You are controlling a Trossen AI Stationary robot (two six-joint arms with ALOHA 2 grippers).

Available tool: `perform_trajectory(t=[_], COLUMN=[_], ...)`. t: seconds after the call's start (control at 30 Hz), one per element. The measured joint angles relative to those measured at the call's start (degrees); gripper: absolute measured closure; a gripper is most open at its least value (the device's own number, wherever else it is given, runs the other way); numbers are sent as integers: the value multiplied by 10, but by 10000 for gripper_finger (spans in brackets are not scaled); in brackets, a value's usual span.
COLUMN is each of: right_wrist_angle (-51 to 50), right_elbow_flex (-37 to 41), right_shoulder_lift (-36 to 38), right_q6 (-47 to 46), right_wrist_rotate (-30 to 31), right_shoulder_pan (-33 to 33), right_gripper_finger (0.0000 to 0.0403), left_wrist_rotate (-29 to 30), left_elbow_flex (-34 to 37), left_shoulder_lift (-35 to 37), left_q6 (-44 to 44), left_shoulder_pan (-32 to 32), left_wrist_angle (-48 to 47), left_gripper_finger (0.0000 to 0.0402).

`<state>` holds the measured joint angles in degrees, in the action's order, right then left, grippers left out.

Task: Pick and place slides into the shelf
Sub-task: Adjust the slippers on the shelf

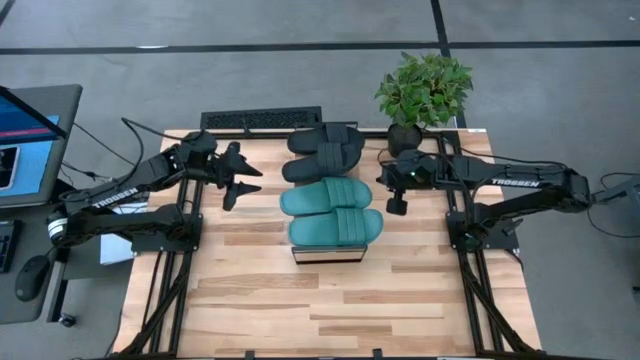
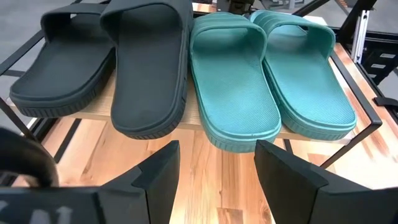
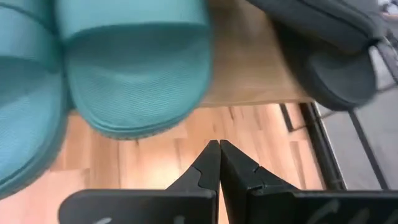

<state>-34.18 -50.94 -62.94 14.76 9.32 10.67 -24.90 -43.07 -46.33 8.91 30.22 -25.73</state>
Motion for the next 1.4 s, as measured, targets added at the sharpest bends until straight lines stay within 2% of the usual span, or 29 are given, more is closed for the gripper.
perform_trajectory(t=[0.47, 1.1, 1.4], right_wrist_angle=[7, -41, -44], right_elbow_flex=[0, -42, -42], right_shoulder_lift=[-34, -33, -33], right_q6=[31, -19, -10], right_wrist_rotate=[-40, -50, 28], right_shoulder_pan=[-10, -102, -112], right_gripper_finger=[403, 403, 403], left_wrist_rotate=[2, 3, 3], left_elbow_flex=[0, 0, 0], left_shoulder_lift=[0, 0, 0], left_q6=[0, 1, 3], left_shoulder_pan=[0, 0, 0], left_wrist_angle=[2, 2, 1], left_gripper_finger=[207, 207, 207])
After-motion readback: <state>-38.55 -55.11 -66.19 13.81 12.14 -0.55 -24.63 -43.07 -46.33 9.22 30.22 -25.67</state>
